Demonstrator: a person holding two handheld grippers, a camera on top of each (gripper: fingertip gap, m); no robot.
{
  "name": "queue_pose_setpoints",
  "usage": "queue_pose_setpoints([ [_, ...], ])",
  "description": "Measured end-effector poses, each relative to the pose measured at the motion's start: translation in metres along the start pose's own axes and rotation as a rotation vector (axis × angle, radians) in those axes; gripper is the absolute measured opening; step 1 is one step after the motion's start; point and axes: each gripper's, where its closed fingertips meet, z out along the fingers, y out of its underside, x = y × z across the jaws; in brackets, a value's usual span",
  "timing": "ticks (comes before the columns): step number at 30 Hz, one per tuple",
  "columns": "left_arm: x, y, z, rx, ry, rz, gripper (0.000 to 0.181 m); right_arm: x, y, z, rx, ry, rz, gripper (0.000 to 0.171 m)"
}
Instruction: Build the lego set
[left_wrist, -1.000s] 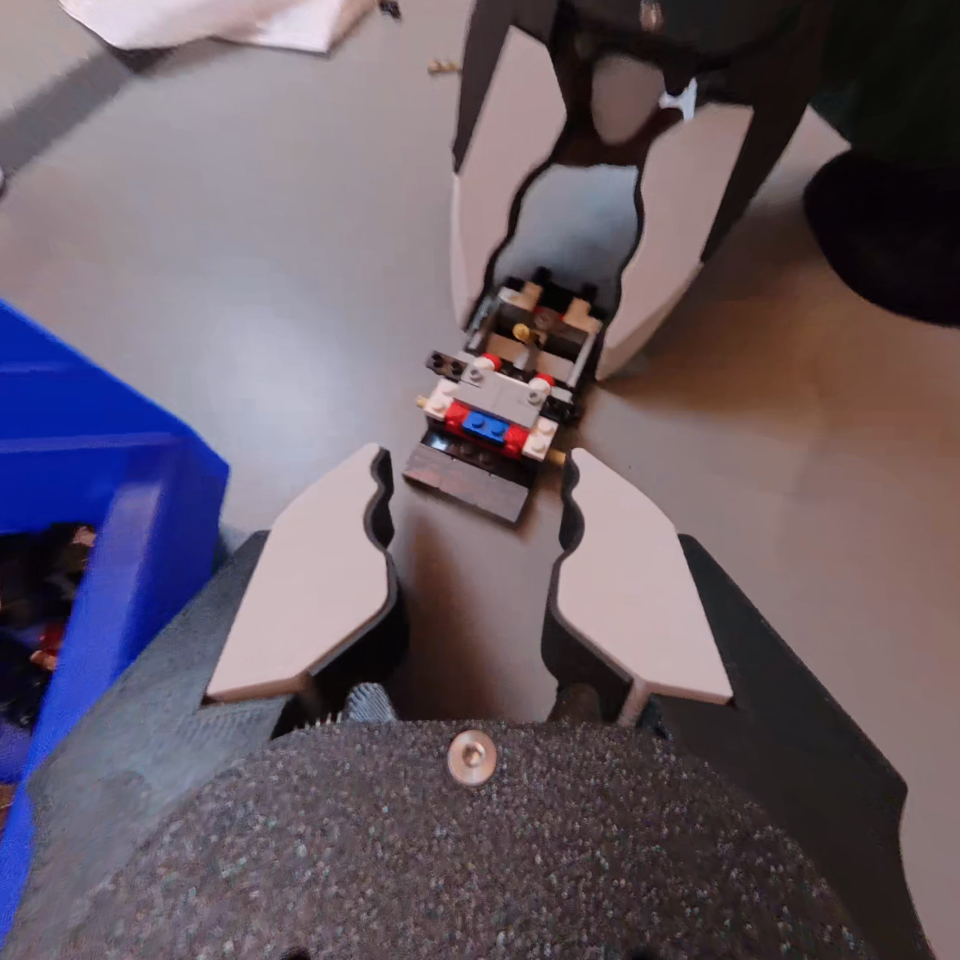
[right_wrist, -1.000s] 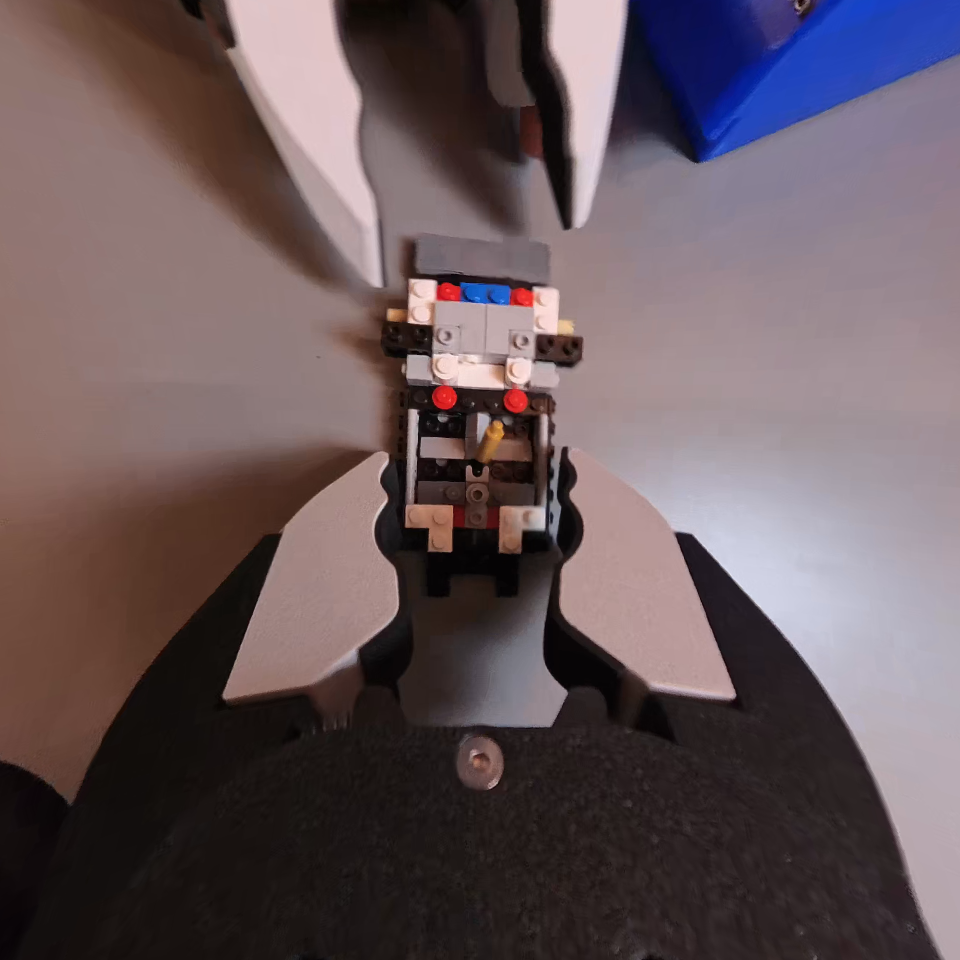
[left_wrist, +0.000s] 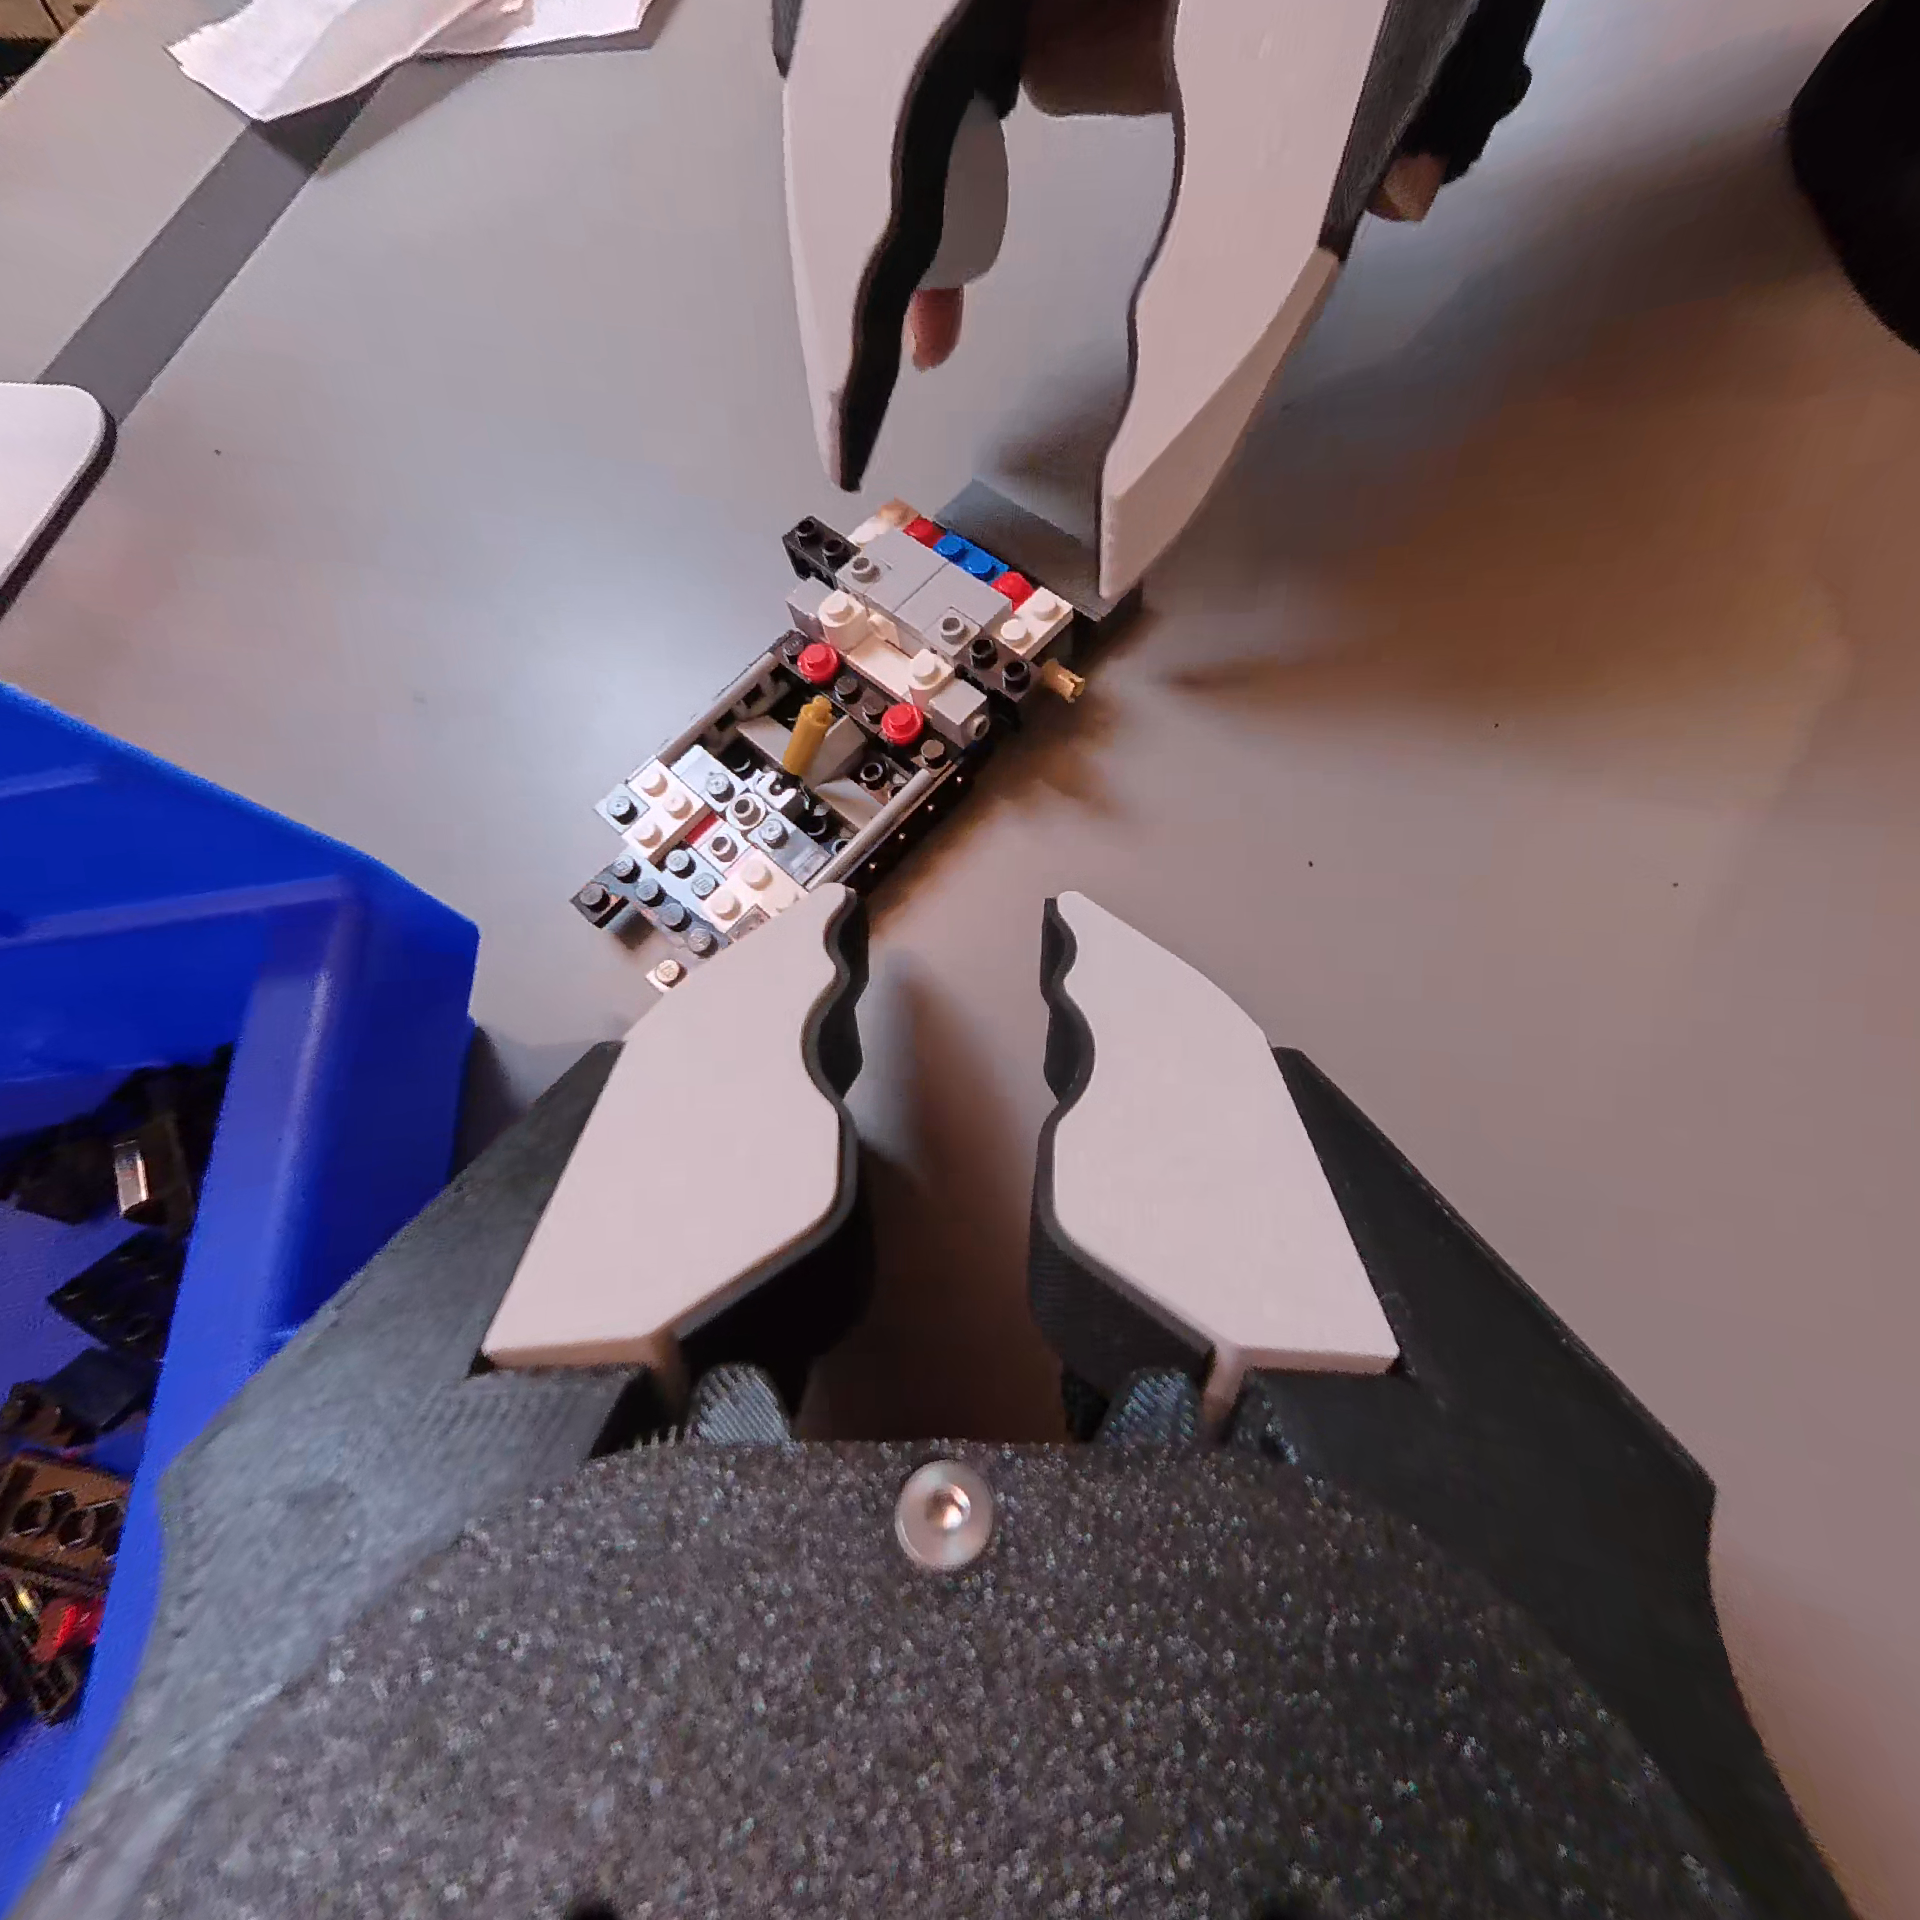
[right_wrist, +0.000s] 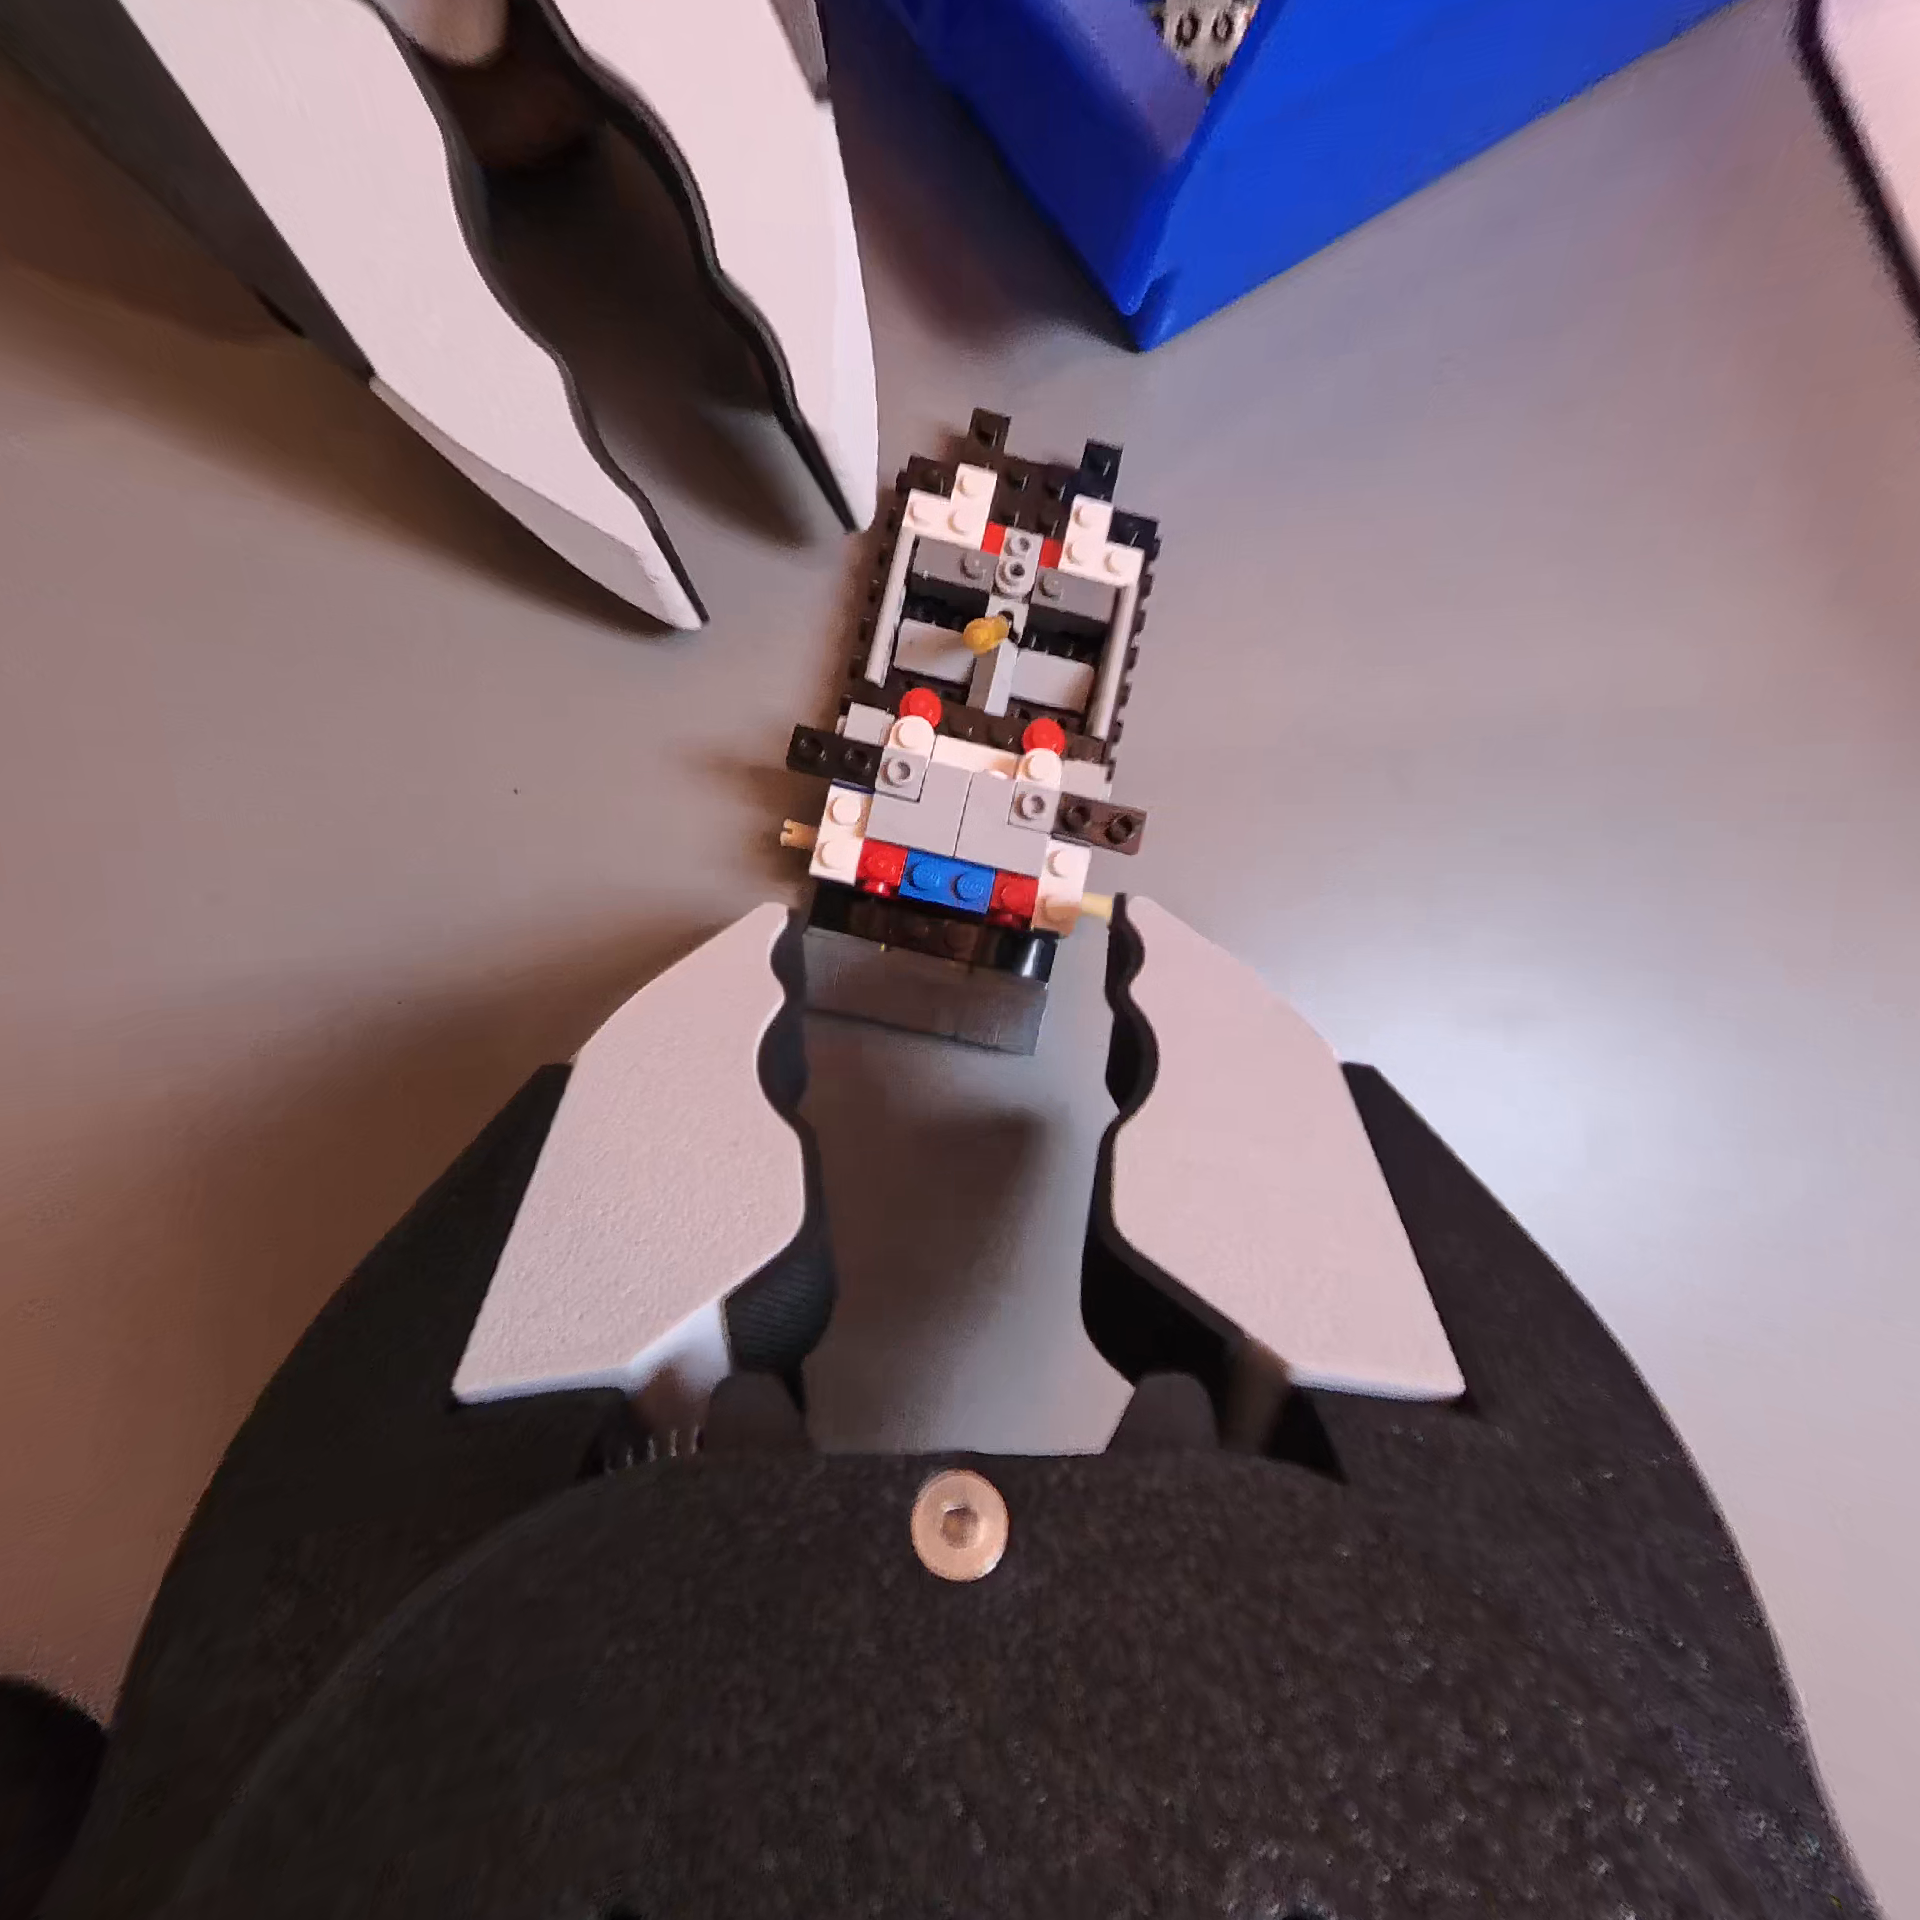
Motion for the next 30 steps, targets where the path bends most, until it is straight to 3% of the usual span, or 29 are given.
queue_pose_setpoints([
  [15, -0.009, 0.0, 0.001, 0.004, -0.058, 0.022, 0.032, -0.038, 0.018, -0.009, -0.233, -0.077, -0.034, 0.055],
  [19, -0.018, 0.002, 0.0, -0.004, -0.107, -0.003, 0.03, -0.048, 0.017, -0.018, -0.2, -0.165, -0.006, 0.05],
  [23, -0.021, -0.006, -0.005, 0.046, -0.119, -0.012, 0.03, -0.038, 0.005, -0.026, -0.109, -0.113, -0.037, 0.043],
  [26, -0.011, -0.02, -0.009, 0.125, -0.059, -0.001, 0.031, -0.037, -0.016, -0.028, 0.019, -0.106, -0.091, 0.032],
  [30, 0.02, -0.031, -0.01, 0.173, 0.09, 0.035, 0.043, -0.048, -0.024, -0.016, 0.046, -0.144, -0.163, 0.028],
])
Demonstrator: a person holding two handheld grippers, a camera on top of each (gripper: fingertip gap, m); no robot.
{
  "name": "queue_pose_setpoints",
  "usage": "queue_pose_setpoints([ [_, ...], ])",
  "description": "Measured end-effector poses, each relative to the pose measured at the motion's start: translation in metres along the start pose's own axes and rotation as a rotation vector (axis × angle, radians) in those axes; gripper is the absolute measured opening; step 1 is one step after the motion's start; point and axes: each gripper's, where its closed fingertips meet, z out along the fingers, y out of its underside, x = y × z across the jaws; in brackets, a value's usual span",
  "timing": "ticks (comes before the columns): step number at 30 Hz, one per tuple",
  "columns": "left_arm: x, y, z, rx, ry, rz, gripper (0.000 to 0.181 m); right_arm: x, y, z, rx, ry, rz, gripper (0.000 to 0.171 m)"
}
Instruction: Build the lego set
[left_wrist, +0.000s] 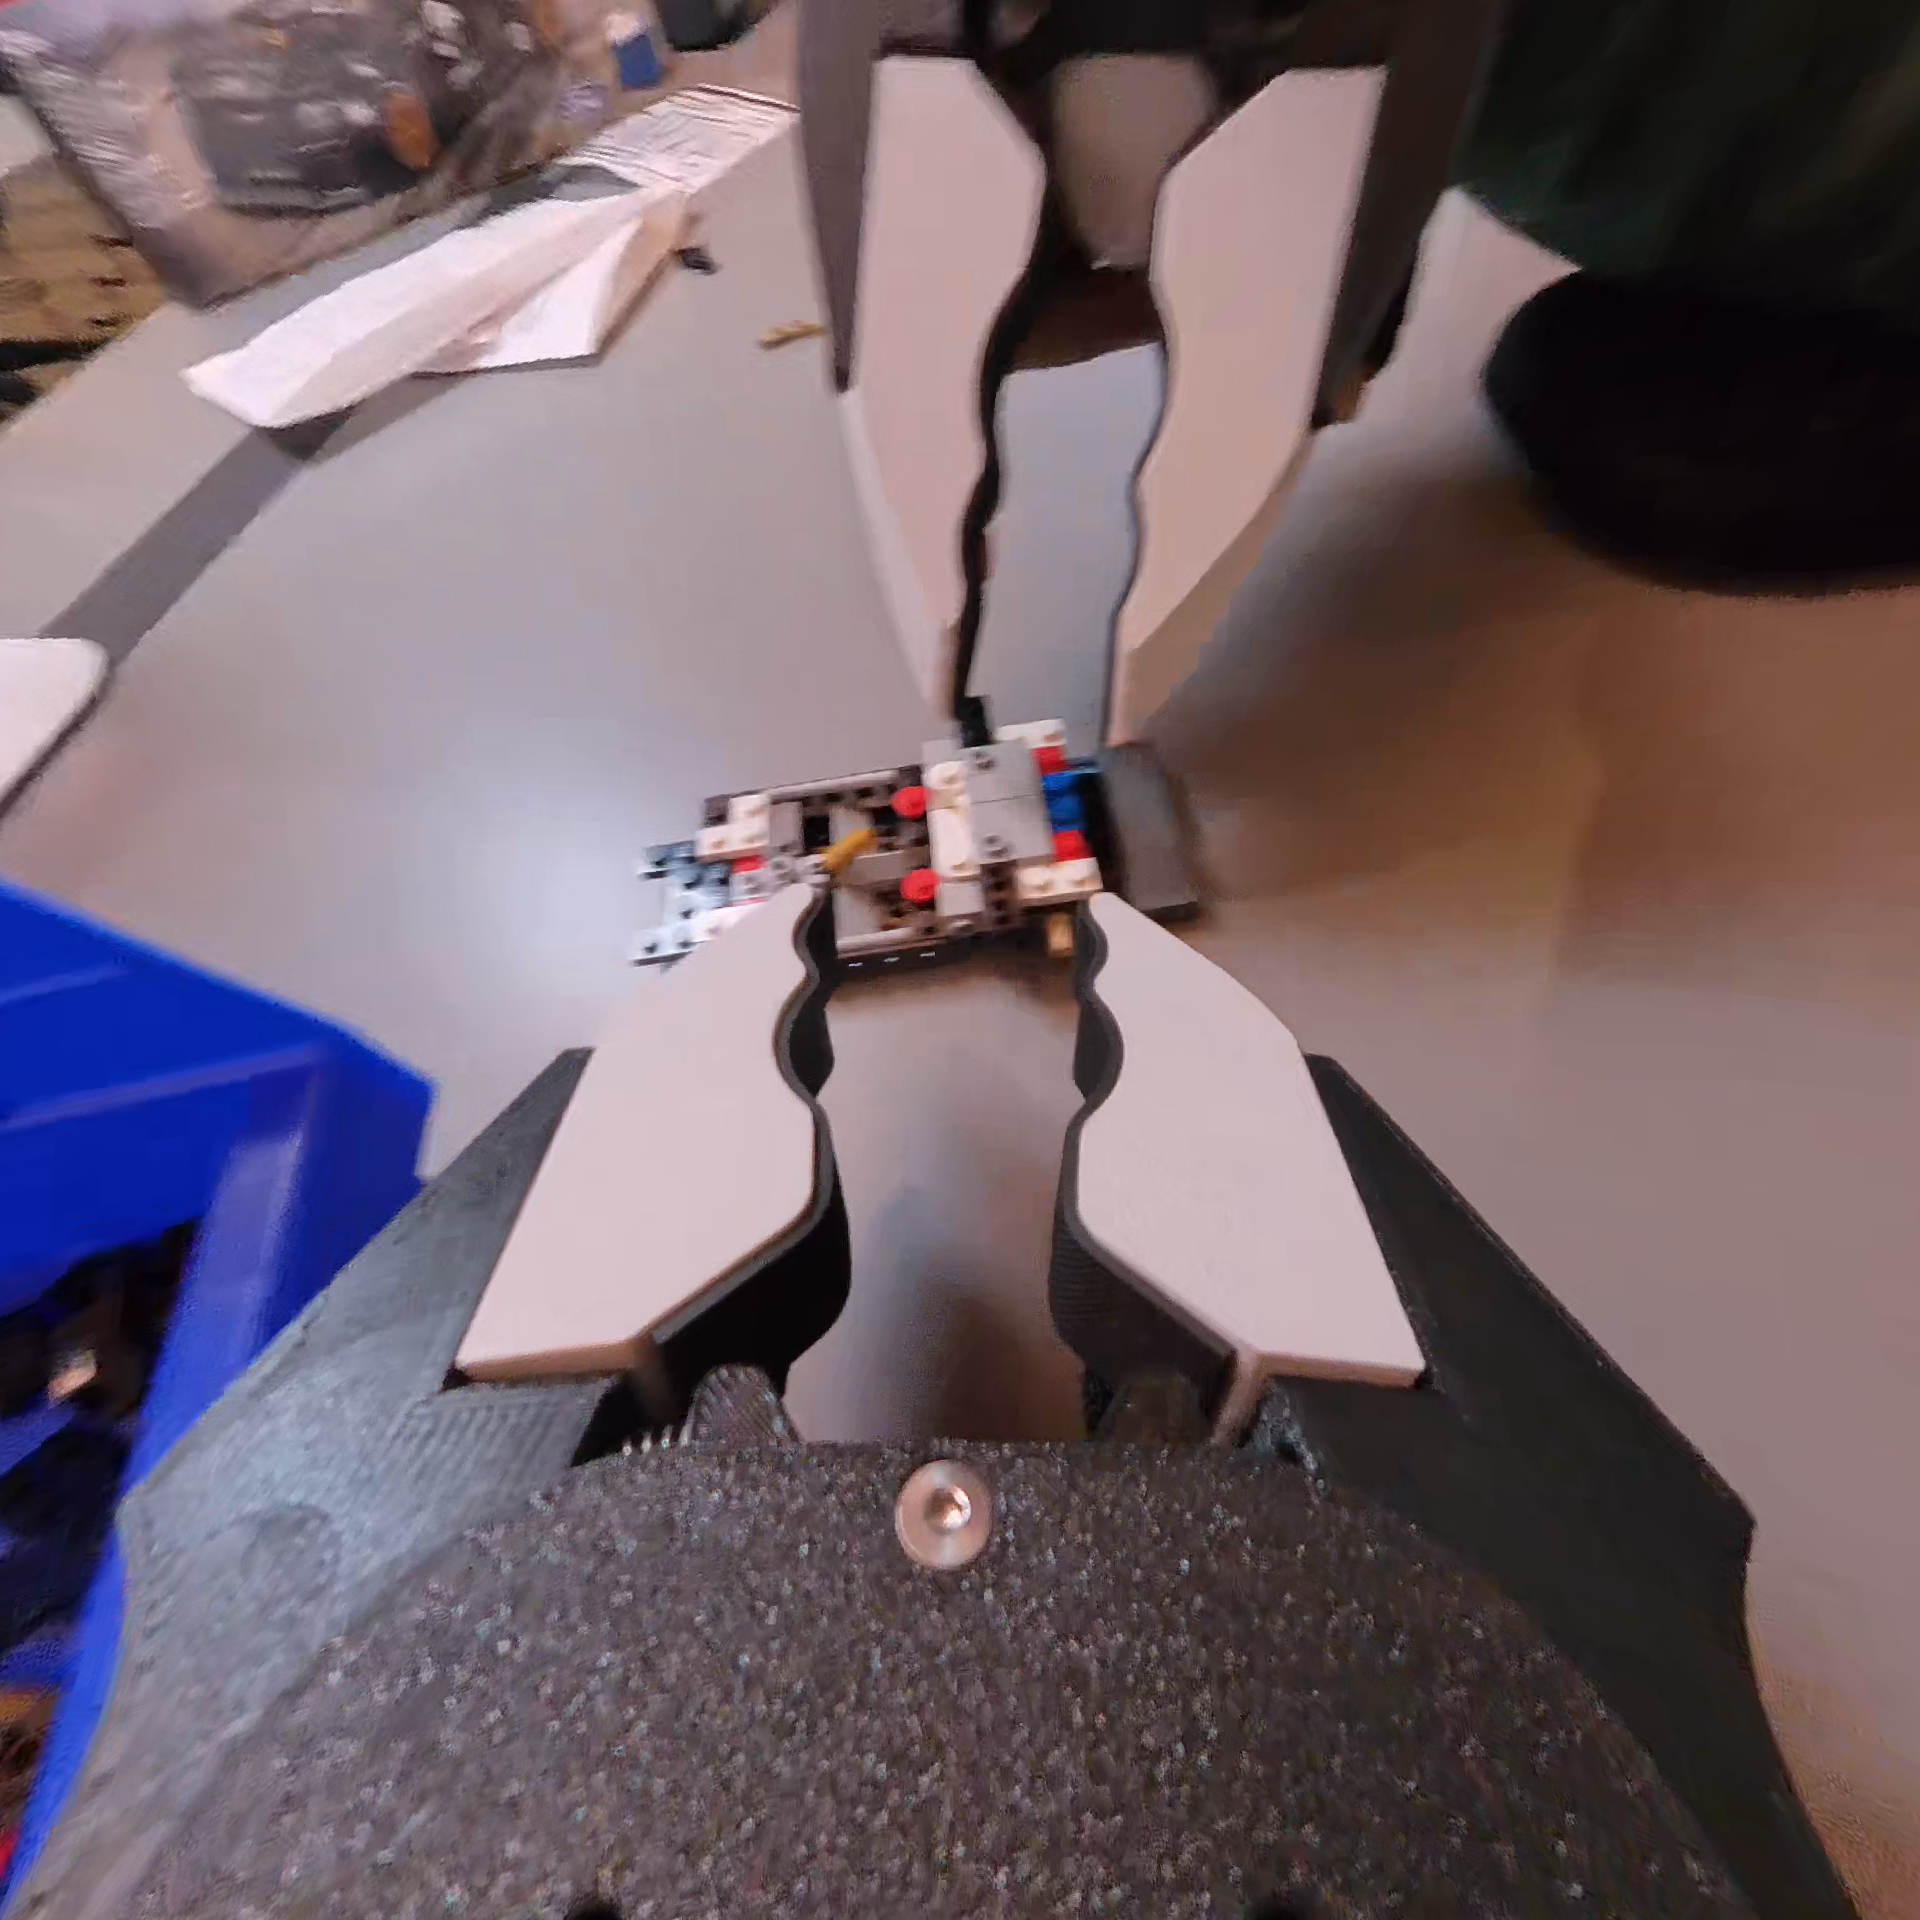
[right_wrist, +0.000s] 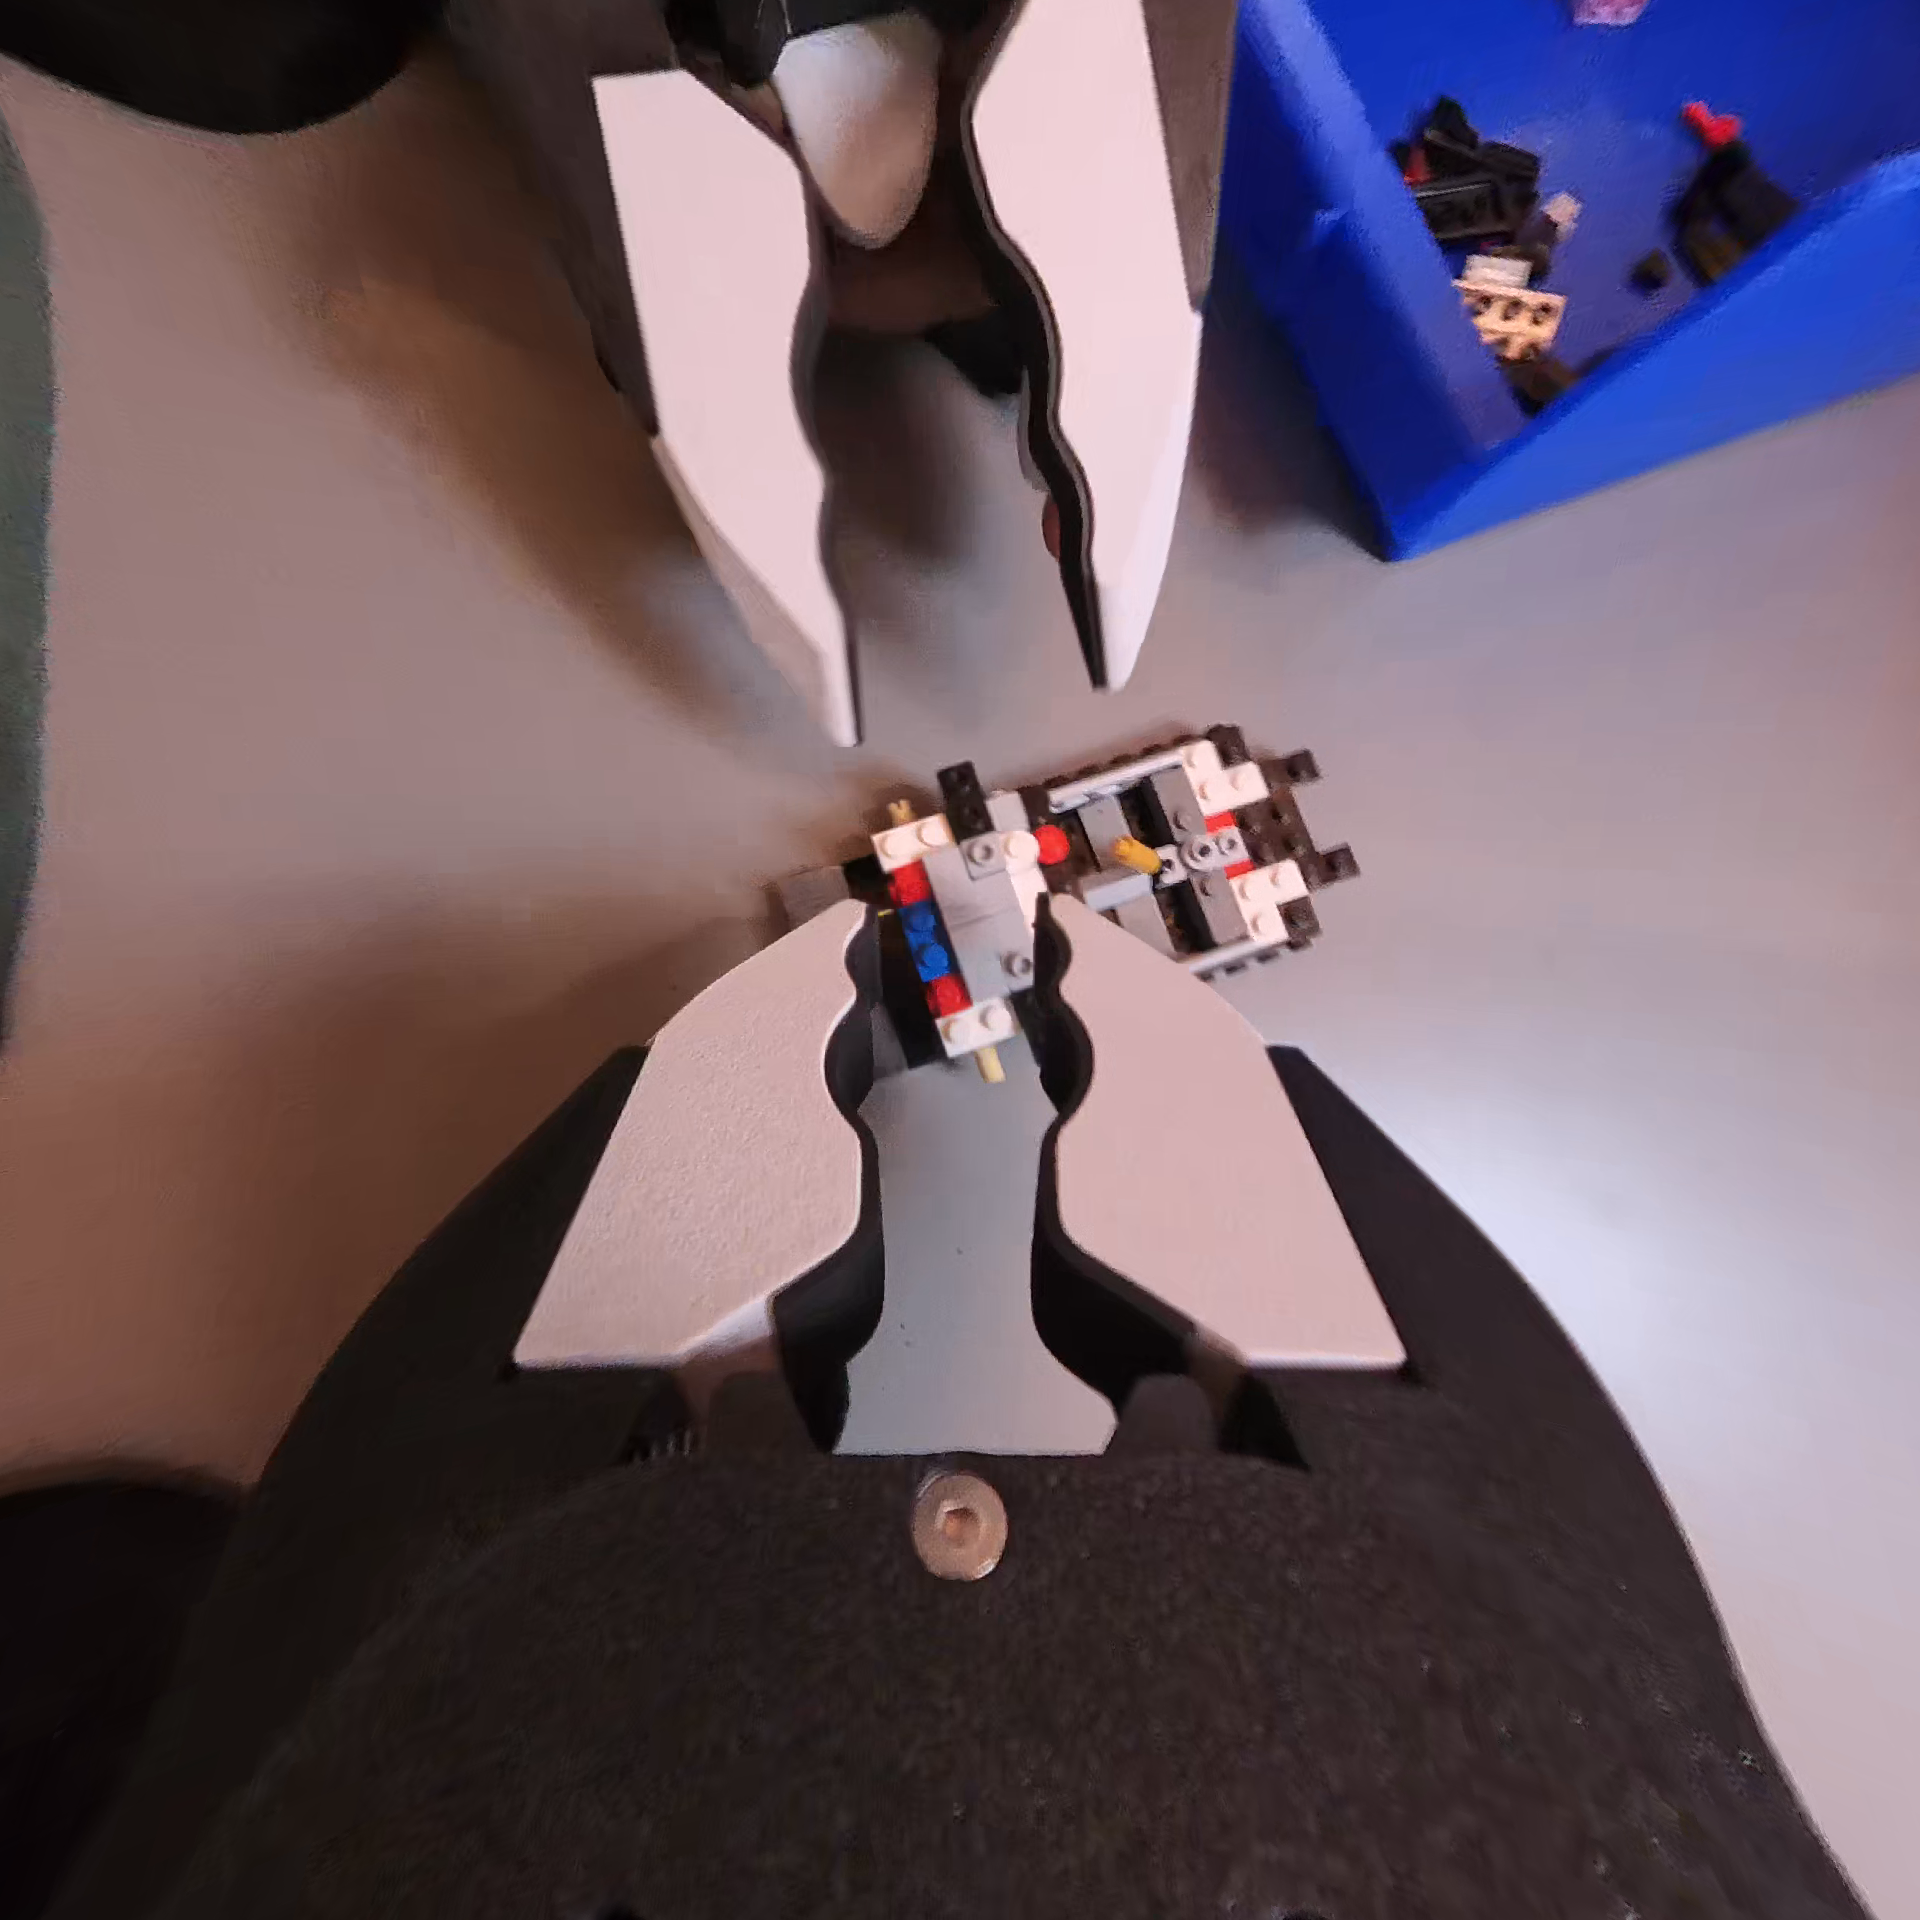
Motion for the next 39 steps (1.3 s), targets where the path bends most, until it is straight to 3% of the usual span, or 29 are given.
queue_pose_setpoints([
  [7, 0.016, 0.002, 0.021, -0.068, 0.014, 0.019, 0.057, 0.006, 0.003, 0.018, -0.021, -0.034, 0.022, 0.023],
  [20, 0.015, 0.01, 0.029, -0.134, 0.002, 0.017, 0.04, 0.001, 0.001, 0.022, -0.048, -0.039, 0.038, 0.015],
  [34, 0.015, 0.012, 0.024, -0.143, 0.018, 0.007, 0.033, -0.001, -0.005, 0.023, 0.104, -0.121, 0.106, 0.01],
  [36, 0.018, 0.012, 0.024, -0.138, 0.027, 0.014, 0.033, 0.004, -0.034, -0.001, 0.31, -0.159, 0.153, 0.0],
  [39, 0.017, 0.012, 0.024, -0.143, 0.023, 0.015, 0.033, 0.015, -0.035, -0.014, 0.306, -0.055, 0.125, 0.0],
])
